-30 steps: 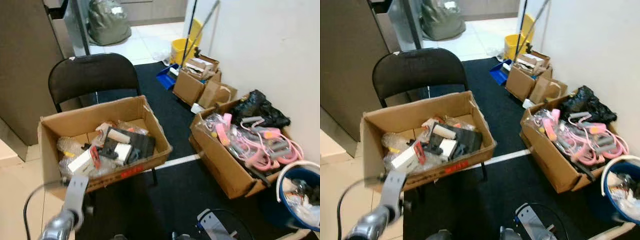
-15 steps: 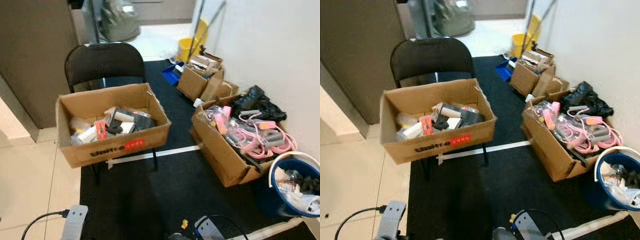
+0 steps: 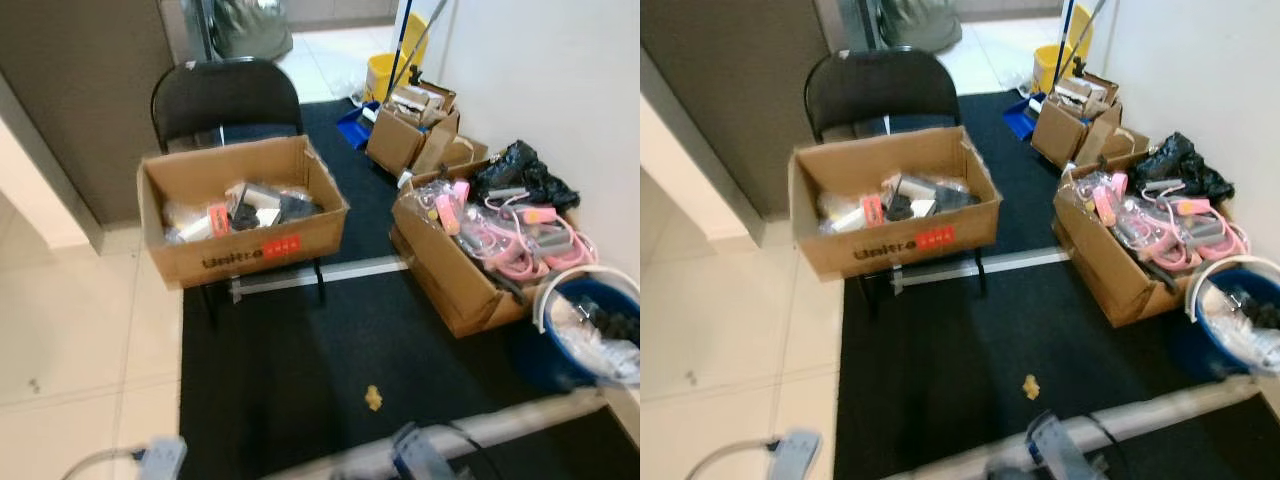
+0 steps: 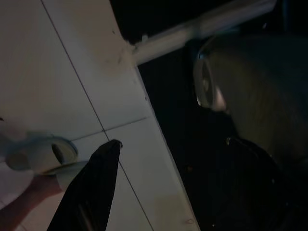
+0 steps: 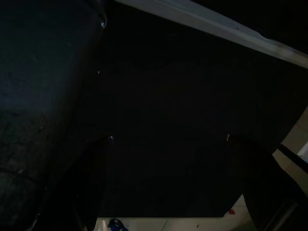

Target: Picking trash to rubbish bin

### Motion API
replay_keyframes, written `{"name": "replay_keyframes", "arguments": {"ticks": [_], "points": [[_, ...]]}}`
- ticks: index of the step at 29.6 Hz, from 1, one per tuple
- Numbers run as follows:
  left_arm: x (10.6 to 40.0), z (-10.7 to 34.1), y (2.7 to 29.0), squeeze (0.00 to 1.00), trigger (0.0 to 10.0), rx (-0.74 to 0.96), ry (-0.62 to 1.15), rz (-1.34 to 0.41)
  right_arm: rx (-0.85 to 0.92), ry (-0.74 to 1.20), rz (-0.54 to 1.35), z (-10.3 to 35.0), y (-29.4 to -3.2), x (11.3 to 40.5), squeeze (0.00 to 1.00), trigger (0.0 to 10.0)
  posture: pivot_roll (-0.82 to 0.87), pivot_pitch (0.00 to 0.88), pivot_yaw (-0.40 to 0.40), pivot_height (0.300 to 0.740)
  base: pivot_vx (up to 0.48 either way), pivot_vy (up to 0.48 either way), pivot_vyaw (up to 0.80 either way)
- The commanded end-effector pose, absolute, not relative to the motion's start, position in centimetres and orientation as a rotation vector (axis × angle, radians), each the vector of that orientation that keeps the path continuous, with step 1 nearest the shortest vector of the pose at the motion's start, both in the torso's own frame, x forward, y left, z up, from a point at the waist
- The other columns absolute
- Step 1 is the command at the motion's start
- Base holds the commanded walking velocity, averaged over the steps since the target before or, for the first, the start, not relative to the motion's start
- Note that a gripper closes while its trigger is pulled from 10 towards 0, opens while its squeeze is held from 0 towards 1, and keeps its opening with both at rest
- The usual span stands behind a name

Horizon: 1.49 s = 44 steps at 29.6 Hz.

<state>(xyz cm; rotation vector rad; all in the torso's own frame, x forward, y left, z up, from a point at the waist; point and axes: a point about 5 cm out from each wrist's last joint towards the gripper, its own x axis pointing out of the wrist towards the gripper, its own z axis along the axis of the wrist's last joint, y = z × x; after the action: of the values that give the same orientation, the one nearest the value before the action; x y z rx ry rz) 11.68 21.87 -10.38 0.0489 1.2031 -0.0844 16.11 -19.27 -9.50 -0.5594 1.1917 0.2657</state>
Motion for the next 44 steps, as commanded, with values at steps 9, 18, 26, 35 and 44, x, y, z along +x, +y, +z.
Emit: {"name": "replay_keyframes", "arguments": {"ticks": [9, 18, 26, 35, 44], "points": [[8.3, -11.5, 20.8, 0.00, 10.0, 0.056, 1.328, -0.107, -0.530, 1.219, 0.284, -9.9, -18.9, 15.1, 0.00, 10.0, 0.07, 0.122, 0.011, 0.740, -0.359, 0.000, 0.00], [8.5, -11.4, 20.8, 0.00, 10.0, 0.068, 1.320, -0.127, -0.523, 1.220, 0.288, -10.0, -18.9, 15.1, 0.00, 10.0, 0.06, 0.117, 0.012, 0.740, -0.233, 0.000, 0.00], [8.3, -11.5, 20.5, 0.00, 10.0, 0.103, 1.325, -0.165, -0.544, 1.232, 0.299, -9.9, -19.0, 15.1, 0.00, 10.0, 0.06, 0.104, 0.011, 0.740, 0.000, 0.000, -0.57], [6.6, -11.9, 19.9, 0.00, 10.0, 0.172, 1.365, -0.256, -0.538, 1.240, 0.294, -9.9, -19.0, 15.1, 0.00, 10.0, 0.06, 0.103, 0.015, 0.740, 0.000, 0.000, -0.76], [7.0, -11.8, 19.8, 0.00, 10.0, 0.207, 1.357, -0.287, -0.537, 1.244, 0.290, -9.9, -19.1, 15.2, 0.00, 10.0, 0.06, 0.104, 0.016, 0.740, 0.000, 0.000, -0.77]]}}
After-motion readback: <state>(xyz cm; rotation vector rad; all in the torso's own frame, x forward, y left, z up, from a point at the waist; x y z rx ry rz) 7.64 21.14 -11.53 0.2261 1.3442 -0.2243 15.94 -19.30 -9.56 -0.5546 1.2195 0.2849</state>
